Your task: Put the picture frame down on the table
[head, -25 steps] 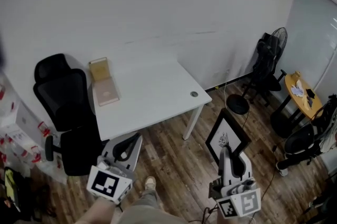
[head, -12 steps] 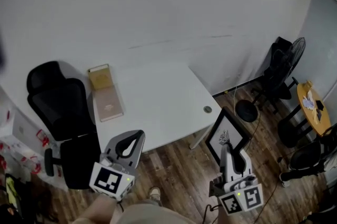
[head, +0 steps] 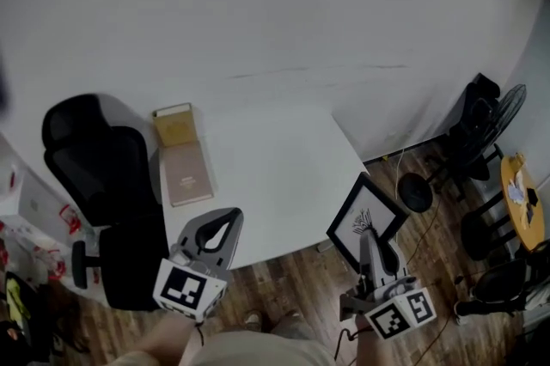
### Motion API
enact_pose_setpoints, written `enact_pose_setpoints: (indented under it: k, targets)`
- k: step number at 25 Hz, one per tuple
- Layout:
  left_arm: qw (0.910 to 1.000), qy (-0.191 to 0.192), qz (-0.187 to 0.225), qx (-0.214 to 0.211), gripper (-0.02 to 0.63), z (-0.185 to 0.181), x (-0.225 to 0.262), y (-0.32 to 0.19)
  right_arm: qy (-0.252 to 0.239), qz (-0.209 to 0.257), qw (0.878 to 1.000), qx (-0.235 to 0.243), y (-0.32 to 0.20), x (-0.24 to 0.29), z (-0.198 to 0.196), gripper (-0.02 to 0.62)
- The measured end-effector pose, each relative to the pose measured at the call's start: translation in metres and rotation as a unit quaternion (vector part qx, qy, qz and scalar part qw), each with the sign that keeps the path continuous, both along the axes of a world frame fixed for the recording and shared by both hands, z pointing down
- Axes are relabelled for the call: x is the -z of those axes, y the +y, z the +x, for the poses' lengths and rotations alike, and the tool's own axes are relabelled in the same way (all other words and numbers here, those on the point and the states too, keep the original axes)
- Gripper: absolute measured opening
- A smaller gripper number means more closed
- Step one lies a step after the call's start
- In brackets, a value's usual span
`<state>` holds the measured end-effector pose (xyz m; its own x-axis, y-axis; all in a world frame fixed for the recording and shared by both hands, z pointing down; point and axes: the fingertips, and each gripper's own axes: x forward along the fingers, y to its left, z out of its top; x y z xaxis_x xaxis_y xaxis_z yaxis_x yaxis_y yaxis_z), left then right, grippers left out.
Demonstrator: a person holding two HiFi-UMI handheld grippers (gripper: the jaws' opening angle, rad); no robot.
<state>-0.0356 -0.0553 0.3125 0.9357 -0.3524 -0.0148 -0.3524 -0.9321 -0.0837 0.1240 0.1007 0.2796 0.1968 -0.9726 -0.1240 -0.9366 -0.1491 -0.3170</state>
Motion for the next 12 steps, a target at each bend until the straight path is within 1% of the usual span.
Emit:
enact_pose_setpoints:
  k: [4, 8, 12]
  targets:
    - [0.9997, -0.002, -0.009, 0.024, 0.020, 0.008, -0.005, -0.025, -0.030, -0.010, 0.999, 0.030, -0.035, -0.012, 0.017, 0.049]
    - [0.9987, -0.008, -0.007, 0.051, 0.020, 0.012, -0.012, -0.042, -0.047, -0.014, 0.997, 0.062, -0.065, -0.025, 0.031, 0.049]
    - [0.9965, -0.016, -0.011, 0.081, 0.020, 0.022, -0.018, -0.057, -0.056, -0.020, 0.994, 0.096, -0.096, -0.037, 0.053, 0.049]
